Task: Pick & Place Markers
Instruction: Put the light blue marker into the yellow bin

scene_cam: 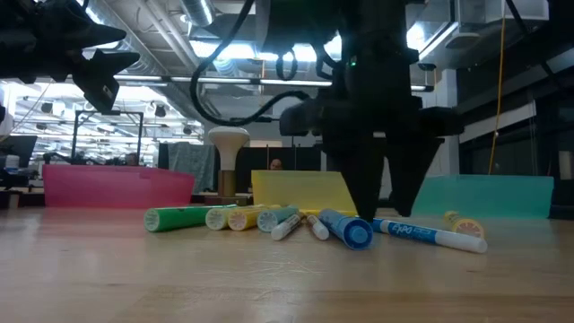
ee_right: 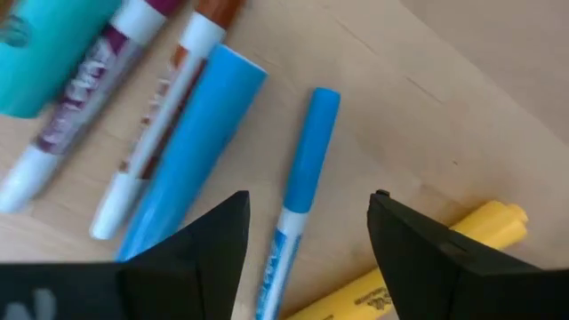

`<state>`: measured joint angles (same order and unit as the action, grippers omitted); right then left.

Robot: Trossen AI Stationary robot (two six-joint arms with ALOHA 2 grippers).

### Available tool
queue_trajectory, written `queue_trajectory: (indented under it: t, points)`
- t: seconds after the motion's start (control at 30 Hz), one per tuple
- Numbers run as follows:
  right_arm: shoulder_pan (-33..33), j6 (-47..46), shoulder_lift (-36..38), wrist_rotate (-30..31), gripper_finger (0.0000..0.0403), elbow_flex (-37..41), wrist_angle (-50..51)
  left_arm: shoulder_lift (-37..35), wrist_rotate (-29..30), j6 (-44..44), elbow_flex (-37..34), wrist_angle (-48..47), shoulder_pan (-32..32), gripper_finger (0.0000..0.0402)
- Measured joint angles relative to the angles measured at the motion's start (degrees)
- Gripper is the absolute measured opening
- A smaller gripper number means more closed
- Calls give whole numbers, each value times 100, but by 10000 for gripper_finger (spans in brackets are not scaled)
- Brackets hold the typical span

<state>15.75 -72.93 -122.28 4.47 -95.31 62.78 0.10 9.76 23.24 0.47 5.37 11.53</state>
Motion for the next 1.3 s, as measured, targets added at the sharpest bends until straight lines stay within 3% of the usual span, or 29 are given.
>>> queue_trajectory:
  t: [1.3]
  points:
    - [-61, -37, 33, -369, 225, 452, -550, -1, 0, 0, 0, 0, -1, 143]
